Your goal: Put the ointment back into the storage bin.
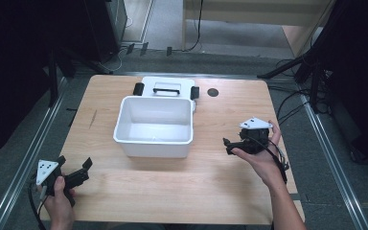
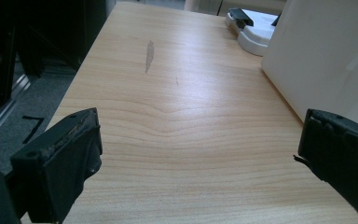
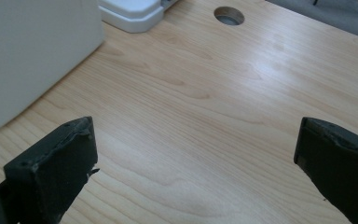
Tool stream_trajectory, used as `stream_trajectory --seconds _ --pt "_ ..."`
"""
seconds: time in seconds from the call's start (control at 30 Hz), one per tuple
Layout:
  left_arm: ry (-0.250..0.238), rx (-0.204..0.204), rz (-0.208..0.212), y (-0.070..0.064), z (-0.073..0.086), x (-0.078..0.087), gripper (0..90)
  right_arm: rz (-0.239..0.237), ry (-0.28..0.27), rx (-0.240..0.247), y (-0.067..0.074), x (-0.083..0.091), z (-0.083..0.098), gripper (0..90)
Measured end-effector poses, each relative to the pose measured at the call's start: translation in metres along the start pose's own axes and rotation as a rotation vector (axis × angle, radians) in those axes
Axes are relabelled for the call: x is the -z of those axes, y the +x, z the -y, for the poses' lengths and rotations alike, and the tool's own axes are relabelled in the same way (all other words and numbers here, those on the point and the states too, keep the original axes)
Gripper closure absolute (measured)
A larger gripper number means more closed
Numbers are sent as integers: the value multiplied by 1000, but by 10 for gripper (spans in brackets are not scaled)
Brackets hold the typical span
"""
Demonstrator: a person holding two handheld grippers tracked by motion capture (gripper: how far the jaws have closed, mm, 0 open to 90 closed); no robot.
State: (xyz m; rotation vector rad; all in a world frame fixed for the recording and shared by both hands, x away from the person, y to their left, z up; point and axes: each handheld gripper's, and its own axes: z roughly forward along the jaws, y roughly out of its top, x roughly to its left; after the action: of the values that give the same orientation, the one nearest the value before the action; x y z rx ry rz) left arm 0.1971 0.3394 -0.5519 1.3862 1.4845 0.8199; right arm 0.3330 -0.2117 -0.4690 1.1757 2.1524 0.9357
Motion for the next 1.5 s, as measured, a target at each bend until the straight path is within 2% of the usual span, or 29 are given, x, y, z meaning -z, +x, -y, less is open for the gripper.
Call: stream_trajectory --seconds 0.2,0.53,0.8,1.0,1.27,1.5 --pt "-3 1 -3 -1 0 0 0 29 -54 -60 -11 4 25 0" --pt "-3 -2 -3 -1 0 0 0 86 -89 -128 -28 12 63 0" --pt "-7 0 -5 -2 0 0 0 106 -98 -178 -40 21 93 0" --pt "-5 -3 -7 -2 0 0 0 124 -108 -192 -46 30 112 0" --pt "-9 -3 -7 -2 1 0 0 129 -126 -236 -52 43 137 0" --pt "-9 -1 -7 -2 1 0 0 139 -139 -237 -51 59 152 0"
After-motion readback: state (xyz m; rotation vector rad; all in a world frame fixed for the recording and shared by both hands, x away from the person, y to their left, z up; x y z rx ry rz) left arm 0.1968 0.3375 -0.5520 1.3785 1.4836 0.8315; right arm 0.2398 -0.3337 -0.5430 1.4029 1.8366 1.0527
